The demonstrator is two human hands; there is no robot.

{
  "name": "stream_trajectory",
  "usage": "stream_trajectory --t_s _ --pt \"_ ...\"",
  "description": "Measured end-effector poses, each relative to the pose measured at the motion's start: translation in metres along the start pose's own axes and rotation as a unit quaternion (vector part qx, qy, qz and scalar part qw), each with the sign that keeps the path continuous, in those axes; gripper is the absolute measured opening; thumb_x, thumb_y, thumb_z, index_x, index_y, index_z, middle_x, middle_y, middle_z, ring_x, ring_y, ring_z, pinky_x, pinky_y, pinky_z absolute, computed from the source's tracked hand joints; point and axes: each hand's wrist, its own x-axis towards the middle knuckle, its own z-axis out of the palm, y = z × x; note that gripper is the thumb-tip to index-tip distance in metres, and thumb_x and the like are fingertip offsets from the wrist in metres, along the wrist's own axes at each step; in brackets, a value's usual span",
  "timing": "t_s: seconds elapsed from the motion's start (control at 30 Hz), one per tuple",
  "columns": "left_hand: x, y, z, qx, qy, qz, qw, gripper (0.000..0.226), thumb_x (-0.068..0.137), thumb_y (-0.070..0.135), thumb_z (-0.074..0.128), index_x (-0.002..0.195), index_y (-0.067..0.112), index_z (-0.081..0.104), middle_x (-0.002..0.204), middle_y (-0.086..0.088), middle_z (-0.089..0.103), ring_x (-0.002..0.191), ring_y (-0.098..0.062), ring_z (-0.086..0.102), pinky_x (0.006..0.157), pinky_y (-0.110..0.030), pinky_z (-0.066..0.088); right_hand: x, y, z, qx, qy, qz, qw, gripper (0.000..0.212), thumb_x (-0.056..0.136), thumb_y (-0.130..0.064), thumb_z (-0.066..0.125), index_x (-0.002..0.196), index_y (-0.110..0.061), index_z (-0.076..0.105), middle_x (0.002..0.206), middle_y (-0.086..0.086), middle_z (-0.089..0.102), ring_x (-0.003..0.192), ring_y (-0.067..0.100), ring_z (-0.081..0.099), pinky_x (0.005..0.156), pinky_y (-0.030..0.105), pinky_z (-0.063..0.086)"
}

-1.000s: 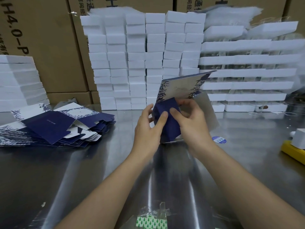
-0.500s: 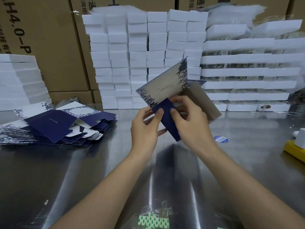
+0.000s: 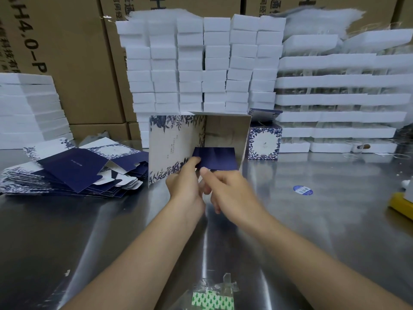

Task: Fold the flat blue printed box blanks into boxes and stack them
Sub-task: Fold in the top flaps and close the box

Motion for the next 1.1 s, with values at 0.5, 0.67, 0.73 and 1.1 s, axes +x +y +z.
stream_trajectory --t_s 0.5,0.67,0.73,1.1 --pt "-0.025 -0.011 0.009 0.137 -0.153 -0.043 0.978 0.034 0.099 0.044 0.069 0.072 0.023 0.072 0.058 0.008 0.066 0.062 -0.007 0.07 0.086 -0.033 0.057 0.011 0.0 -0.01 0.317 0.085 0.132 0.935 0.04 0.107 -0.024 0.053 0.069 -0.013 0.056 0.051 0.0 0.038 0.039 0.008 0.029 0.038 0.017 0.026" --pt "-0.024 -0.01 0.011 0.186 -0.127 0.031 0.974 0.049 0.104 0.036 0.056 0.059 0.023 0.042 0.058 0.007 0.047 0.067 -0.019 0.048 0.081 -0.04 0.044 0.011 -0.002 -0.013 0.279 0.079 0.145 0.946 0.042 0.101 -0.031 0.062 0.062 -0.019 0.056 0.051 -0.002 0.039 0.044 0.011 0.031 0.041 0.019 0.026" --pt "-0.021 -0.008 0.009 0.188 -0.119 0.035 0.974 0.047 0.105 0.038 0.055 0.063 0.023 0.042 0.059 0.01 0.048 0.066 -0.012 0.053 0.08 -0.035 0.044 0.012 -0.003 -0.016 0.287 0.107 0.152 0.94 0.041 0.1 -0.033 0.063 0.063 -0.017 0.057 0.05 -0.003 0.039 0.043 0.011 0.032 0.04 0.02 0.026" --pt "-0.024 -0.005 0.01 0.201 -0.175 0.028 0.964 0.059 0.108 0.042 0.049 0.053 0.026 0.037 0.061 0.0 0.041 0.062 -0.018 0.049 0.086 -0.043 0.046 0.009 -0.009 -0.017 0.302 0.09 0.138 0.939 0.043 0.105 -0.026 0.055 0.065 -0.013 0.058 0.049 -0.001 0.044 0.042 0.011 0.031 0.044 0.021 0.026"
